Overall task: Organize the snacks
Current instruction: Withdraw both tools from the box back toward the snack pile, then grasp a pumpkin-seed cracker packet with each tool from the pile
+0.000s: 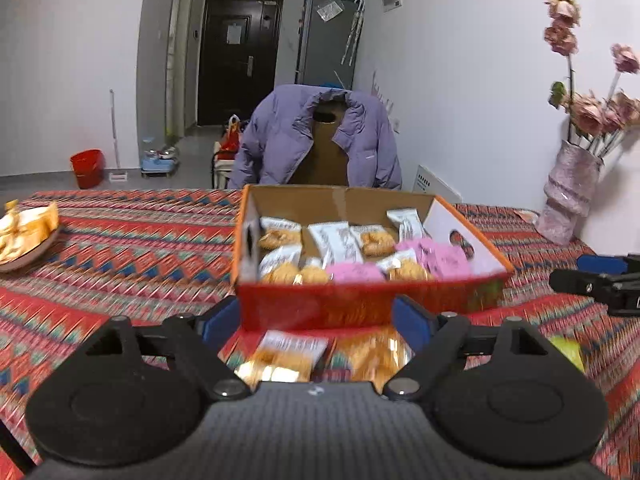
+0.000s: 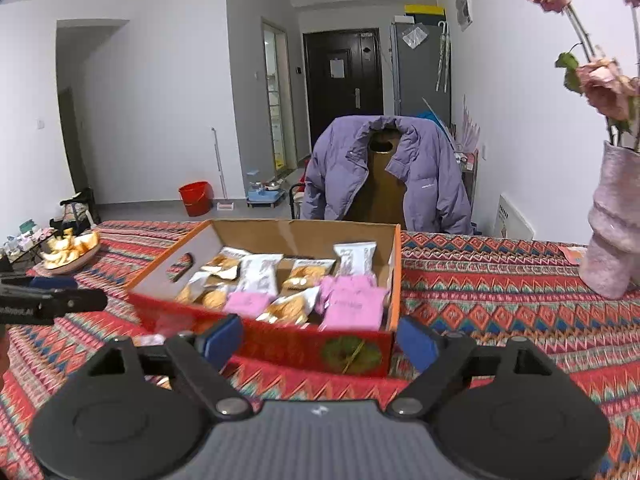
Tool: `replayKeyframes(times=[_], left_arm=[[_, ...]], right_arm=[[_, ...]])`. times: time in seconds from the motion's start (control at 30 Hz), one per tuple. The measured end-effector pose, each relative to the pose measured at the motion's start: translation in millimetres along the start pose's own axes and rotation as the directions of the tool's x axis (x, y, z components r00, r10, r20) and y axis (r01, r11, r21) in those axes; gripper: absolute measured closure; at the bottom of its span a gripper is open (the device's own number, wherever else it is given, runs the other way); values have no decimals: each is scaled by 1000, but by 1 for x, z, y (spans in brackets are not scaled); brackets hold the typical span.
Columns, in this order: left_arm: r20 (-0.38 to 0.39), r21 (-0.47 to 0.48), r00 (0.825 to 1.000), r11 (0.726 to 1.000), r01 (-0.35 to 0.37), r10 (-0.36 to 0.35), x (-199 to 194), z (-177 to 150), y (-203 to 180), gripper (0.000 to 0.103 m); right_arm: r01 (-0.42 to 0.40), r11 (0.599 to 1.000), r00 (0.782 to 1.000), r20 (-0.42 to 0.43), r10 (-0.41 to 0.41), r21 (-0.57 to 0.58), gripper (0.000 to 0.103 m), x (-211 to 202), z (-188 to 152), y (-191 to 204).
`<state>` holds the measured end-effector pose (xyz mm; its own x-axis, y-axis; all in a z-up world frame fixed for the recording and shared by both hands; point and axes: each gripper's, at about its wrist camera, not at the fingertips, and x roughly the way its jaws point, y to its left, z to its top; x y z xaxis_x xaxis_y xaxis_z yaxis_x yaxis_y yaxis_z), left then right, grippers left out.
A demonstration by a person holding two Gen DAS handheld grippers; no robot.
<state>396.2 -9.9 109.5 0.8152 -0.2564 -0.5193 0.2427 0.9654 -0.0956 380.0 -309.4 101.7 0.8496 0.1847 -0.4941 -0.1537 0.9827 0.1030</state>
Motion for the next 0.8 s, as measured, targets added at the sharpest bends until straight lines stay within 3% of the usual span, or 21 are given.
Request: replayKeyframes(times=[0.23,0.4,0.6,0.8], left_arm=[[105,34,992,996,-77,73,-88,-64,-10,8],[101,28,990,994,-102,99,-129,-104,-13,6],[82,51,991,992,-114,110,-156,-139,-20,6],[82,64,992,993,-101,96,-163,-152,-24,6]], right_arm=[[-47,999,998,40,48,-26,6,-70,-50,40],[-47,999,997,53,48,-22,6,-107,-90,62],[-48,998,999,20,48,-36,6,-134,-133,81],[-22,999,1000,11,22,-41,6,-139,-148,87]])
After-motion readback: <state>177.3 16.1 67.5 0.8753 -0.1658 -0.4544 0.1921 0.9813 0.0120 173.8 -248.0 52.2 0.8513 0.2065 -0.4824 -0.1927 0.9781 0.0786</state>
